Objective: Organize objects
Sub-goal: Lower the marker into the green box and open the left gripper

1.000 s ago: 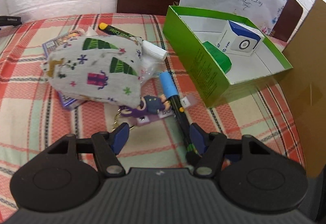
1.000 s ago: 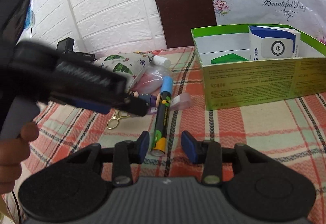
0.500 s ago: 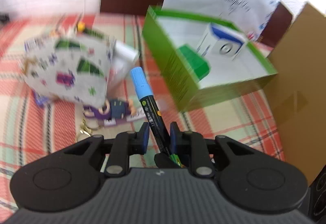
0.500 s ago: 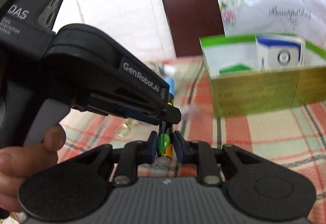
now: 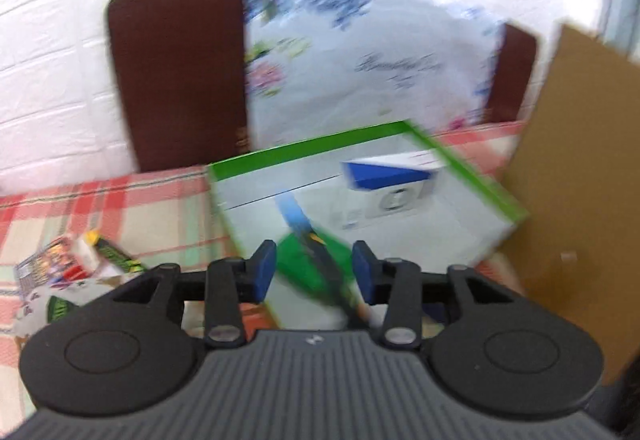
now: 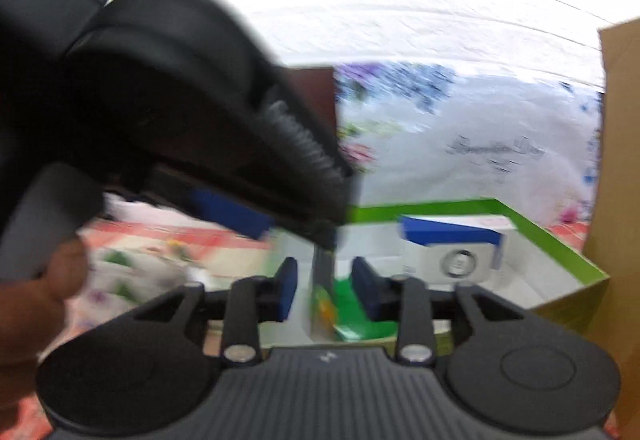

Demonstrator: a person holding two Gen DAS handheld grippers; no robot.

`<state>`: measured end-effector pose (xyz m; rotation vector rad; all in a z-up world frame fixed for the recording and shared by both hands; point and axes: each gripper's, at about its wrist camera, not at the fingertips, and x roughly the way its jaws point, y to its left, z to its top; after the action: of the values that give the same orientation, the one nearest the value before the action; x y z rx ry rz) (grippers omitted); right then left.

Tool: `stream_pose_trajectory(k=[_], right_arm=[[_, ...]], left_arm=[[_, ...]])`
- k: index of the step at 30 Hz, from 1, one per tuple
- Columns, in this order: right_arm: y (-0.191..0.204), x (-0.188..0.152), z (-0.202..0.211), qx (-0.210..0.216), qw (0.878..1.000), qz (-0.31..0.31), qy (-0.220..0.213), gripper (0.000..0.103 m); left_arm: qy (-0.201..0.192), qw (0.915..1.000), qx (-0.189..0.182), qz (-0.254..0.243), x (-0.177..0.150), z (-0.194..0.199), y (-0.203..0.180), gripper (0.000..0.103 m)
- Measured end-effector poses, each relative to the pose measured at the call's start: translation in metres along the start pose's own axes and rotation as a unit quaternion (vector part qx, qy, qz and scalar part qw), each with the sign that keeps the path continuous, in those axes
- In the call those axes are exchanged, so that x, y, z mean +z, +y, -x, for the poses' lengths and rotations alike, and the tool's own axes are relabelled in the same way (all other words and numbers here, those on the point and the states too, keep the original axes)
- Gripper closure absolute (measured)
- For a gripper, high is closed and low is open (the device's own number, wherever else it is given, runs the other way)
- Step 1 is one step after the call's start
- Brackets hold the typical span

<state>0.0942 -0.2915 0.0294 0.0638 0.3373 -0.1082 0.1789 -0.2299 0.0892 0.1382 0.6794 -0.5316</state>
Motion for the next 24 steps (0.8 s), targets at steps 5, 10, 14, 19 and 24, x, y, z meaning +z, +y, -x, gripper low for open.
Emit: stream_pose_trajectory(k=[5, 10, 14, 19, 24], right_arm=[[-0.019, -0.015, 0.026, 0.009, 0.998, -0.062, -0.012, 0.070], [-0.022, -0.028, 0.051, 0.028, 0.996, -0.088, 0.004, 0.068], [-0.013, -0.026, 0.066, 0.037, 0.996, -0.082, 0.009, 0.066], [-0.003, -0.020, 0.087, 0.041, 0.996, -0.076, -0.002, 0.061], [0.004, -0.014, 0.107, 0.037, 0.996, -0.076, -0.011, 0.057]], left_arm=[[0.005, 0.9996, 0.012, 0.025, -0.020, 0.017, 0.022, 0.060], [0.012, 0.9976, 0.063, 0.024, -0.040, 0.039, 0.035, 0.052], [0.030, 0.9956, 0.076, 0.044, -0.054, 0.052, 0.048, 0.052], [0.032, 0.9944, 0.086, 0.053, -0.071, 0.072, 0.057, 0.051], [0.018, 0.9939, 0.098, 0.048, -0.084, 0.094, 0.062, 0.048]])
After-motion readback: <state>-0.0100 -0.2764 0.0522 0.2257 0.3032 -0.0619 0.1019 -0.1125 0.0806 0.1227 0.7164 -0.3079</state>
